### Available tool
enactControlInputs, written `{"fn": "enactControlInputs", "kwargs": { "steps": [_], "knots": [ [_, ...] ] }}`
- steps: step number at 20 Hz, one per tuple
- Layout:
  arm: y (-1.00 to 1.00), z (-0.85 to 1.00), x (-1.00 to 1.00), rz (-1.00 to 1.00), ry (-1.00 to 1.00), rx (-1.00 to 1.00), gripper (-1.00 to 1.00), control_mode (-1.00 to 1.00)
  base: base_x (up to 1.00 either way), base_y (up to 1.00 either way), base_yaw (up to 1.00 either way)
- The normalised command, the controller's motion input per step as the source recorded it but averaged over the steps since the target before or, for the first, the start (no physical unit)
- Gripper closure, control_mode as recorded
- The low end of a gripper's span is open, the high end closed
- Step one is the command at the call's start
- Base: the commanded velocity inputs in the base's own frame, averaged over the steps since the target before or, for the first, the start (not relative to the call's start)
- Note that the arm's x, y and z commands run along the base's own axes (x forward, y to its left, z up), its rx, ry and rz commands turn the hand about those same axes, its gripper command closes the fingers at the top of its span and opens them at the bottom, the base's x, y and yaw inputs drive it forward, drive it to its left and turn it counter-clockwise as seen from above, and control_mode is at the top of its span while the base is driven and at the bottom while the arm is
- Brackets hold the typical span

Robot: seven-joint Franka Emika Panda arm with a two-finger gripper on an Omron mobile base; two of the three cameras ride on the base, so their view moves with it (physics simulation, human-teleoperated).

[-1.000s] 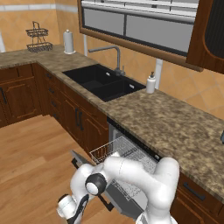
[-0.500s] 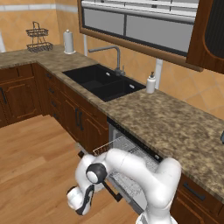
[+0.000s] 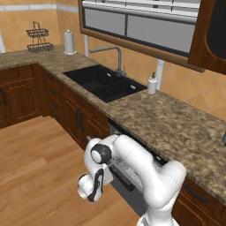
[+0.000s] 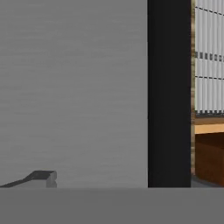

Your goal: Pick up the cup and bowl from the counter, place them in the dishwasher, and close the dishwasher door.

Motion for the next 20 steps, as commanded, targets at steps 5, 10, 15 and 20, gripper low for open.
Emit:
{"fn": "enactControlInputs", "kwargs": {
  "steps": [5, 10, 15, 20],
  "knots": [
    [-1.0, -0.25, 0.73, 0.0, 0.04, 0.12, -1.0, -1.0, 0.0, 0.0, 0.0],
    [-1.0, -0.4, 0.71, 0.0, 0.06, 0.09, -1.0, -1.0, 0.0, 0.0, 0.0],
    [-0.97, -0.78, 0.46, 0.0, 0.01, 0.01, -1.0, -1.0, 0.0, 0.0, 0.0],
    [-0.68, -1.0, 0.35, 0.0, 0.0, -0.01, -1.0, -1.0, 0.0, 0.0, 0.0]
  ]
}}
